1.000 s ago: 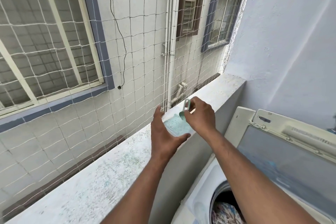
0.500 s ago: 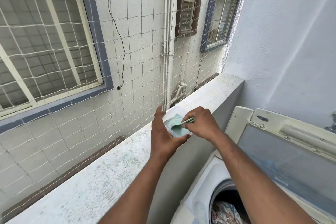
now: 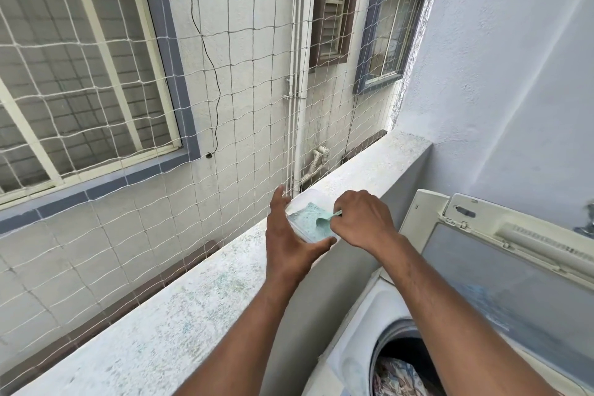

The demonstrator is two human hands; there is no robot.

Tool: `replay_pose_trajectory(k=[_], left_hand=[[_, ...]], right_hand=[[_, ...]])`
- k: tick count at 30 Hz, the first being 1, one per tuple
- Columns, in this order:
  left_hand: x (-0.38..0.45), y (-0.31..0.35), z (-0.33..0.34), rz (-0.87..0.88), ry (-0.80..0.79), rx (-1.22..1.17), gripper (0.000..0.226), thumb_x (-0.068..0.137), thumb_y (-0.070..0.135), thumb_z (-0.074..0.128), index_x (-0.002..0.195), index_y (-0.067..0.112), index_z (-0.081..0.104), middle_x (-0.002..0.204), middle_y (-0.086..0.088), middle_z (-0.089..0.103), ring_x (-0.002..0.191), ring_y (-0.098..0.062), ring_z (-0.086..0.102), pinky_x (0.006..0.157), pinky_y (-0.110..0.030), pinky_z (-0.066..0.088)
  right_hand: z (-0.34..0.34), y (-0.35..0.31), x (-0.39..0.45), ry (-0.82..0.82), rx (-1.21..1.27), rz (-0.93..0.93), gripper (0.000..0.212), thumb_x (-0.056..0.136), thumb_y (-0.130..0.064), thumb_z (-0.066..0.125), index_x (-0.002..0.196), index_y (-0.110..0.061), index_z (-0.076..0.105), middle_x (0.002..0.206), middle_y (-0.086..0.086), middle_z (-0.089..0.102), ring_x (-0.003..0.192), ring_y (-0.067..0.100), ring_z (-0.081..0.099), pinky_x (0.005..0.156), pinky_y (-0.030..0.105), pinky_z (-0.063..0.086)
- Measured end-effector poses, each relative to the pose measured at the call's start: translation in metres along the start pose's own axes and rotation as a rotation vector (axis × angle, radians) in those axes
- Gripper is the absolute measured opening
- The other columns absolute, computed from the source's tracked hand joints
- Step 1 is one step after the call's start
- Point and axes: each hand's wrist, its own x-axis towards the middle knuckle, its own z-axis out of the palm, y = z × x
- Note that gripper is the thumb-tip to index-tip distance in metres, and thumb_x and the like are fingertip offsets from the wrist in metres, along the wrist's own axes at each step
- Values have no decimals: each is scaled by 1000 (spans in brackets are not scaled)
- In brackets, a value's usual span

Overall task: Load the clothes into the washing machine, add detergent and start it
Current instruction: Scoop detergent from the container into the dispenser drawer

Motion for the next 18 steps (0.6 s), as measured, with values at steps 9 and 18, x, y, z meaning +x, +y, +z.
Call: replay_pose_trajectory(k=[9,18], left_hand=[[-1,3,-1,-5,-4,-18,132,50,35,105,151,53,22,145,14,53,131,-7,56,112,-39,49],[-4,7,-3,89,-37,-45,131,50,25,105,135,77,20,157,8,46,136,-6,54,111,-28,48]], right_hand=[[-10,-26,0,-174,310,318,13,74,-22,59,70,-11,55,68,1,60,63,21,54,58,27,38],[14,-24,19,-201,824,544,31,49,-22,60,73,-5,66,77,17,78,53,21,39,51,29,29]])
